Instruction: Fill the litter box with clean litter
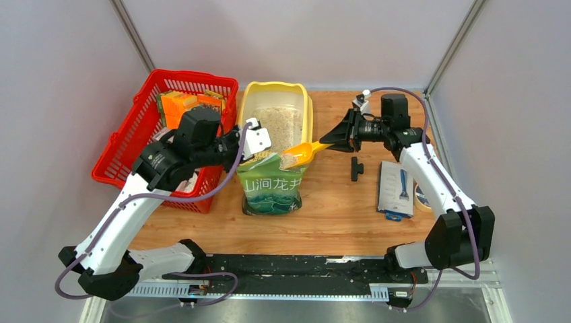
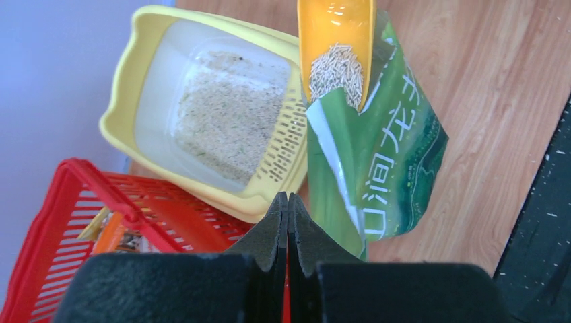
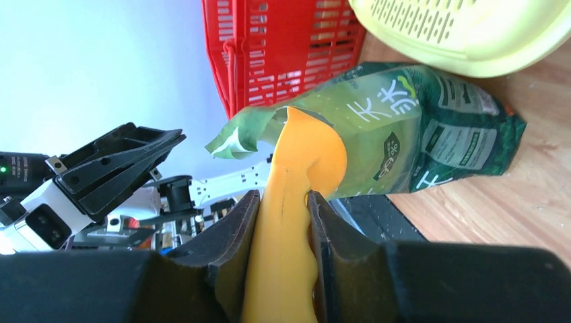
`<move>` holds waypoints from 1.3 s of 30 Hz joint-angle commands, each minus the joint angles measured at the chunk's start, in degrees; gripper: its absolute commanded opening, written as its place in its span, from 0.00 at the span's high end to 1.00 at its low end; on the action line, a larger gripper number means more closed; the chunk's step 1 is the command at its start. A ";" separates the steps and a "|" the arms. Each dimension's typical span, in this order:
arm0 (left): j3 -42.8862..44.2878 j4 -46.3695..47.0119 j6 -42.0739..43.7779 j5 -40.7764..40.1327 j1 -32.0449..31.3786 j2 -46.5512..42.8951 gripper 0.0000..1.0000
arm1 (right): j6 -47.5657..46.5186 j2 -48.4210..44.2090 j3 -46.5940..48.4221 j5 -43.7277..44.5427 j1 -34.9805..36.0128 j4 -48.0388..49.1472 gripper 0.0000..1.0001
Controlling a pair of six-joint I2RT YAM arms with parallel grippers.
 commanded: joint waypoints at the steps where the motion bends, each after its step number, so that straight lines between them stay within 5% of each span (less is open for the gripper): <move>1: 3.11 1.17 0.70 -2.16 0.57 -1.95 1.00 | -0.54 -2.16 0.79 2.62 -1.66 2.73 1.00; 8: 2.14 1.80 0.43 -2.16 0.57 -2.39 1.00 | -2.21 -0.93 -10.12 -6.36 -3.86 11.19 1.00; 22: 1.44 1.88 1.13 -2.87 0.57 -2.83 1.00 | 0.60 -1.54 -6.09 -11.55 -6.06 12.60 1.00; 23: 1.44 1.62 1.22 -2.25 0.57 -2.83 0.96 | 0.60 -1.63 -5.83 -11.64 -6.23 12.51 1.00; 24: 1.52 0.66 1.31 -1.81 0.49 -2.83 0.75 | 0.60 -1.55 -5.56 -11.73 -6.50 12.34 1.00; 25: 1.44 0.22 1.31 -1.11 0.57 -2.92 0.66 | 0.60 -1.63 -5.39 -11.81 -7.02 11.99 1.00; 28: 0.73 -1.54 0.61 2.14 0.57 -3.36 0.44 | -0.45 -1.37 -4.33 -12.43 -8.07 9.98 1.00; 33: -0.32 -4.18 -0.71 8.12 0.48 -3.36 0.34 | -4.93 -0.58 -2.57 -13.83 -8.43 4.78 1.00; 39: -1.20 -3.57 -1.33 7.51 0.48 -3.36 0.34 | -5.11 0.21 -1.17 -16.47 -9.66 3.81 1.00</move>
